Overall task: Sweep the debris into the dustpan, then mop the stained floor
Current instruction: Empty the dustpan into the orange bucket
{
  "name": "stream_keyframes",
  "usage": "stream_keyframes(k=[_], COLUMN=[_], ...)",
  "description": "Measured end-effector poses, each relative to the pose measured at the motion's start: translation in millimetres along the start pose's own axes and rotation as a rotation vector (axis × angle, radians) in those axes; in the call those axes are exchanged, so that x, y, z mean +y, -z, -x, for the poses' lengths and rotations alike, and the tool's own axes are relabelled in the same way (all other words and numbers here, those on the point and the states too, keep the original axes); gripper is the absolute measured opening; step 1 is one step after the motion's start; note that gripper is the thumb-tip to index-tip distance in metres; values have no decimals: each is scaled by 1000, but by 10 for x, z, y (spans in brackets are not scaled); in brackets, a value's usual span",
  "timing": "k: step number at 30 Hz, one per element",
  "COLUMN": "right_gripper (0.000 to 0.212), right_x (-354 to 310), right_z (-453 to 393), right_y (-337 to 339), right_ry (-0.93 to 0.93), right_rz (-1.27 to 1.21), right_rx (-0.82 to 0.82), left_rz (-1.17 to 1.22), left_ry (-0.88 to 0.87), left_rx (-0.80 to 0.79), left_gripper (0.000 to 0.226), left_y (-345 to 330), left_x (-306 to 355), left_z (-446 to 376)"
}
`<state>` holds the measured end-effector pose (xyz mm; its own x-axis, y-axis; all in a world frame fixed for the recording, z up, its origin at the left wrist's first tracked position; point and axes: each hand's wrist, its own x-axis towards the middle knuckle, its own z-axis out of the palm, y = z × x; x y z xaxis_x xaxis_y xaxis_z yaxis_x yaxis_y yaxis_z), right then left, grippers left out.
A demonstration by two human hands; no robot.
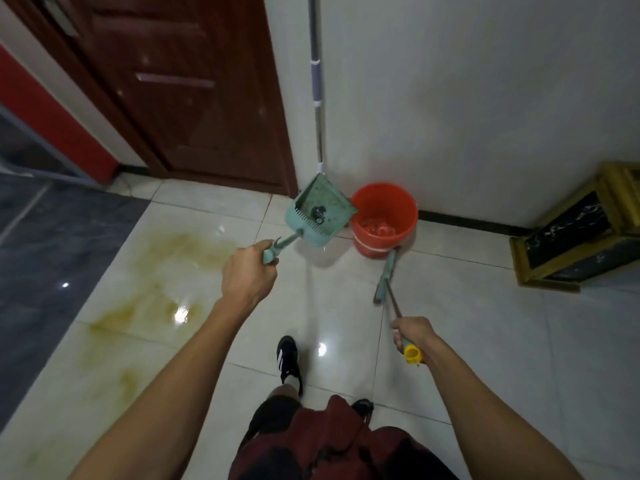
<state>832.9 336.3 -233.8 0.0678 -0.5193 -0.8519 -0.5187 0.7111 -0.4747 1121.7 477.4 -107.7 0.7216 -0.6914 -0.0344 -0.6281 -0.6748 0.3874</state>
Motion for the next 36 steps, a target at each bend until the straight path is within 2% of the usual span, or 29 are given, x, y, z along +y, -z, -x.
stream_keyframes(k=[6,10,15,19,22,28,36], right_gripper=[3,11,7,10,13,31,44], right_x=[-145,-267,-429,-457,-445,-289,47], right_z=[-52,-58,-197,-338,-517,-720,-528], right_y=[-269,-452,-647,-831,-933,-1033,-1221], right_ry=[-49,-96,-210,-201,-221,-152,-223], right_rz=[-52,-137,-461,-618,-545,-78,-71], right_rx=[-30,-57,-168,-171,-116,19,68], left_rz=[-46,-73,-139,-186,-215,-270,-289], left_ry=[111,157,152,102,59,-34,-130], left_rx=[-102,-180,-279,-357,-413,-528,-619], left_gripper=[25,27,25,28,28,26,19], left_y=[-161,-289,-455,-599,-708,-876,-1058], left_x=[-433,-659,-868,-969,-1025,-1098,-994], left_z=[3,-105,-305,-512,-693,-950,-1045])
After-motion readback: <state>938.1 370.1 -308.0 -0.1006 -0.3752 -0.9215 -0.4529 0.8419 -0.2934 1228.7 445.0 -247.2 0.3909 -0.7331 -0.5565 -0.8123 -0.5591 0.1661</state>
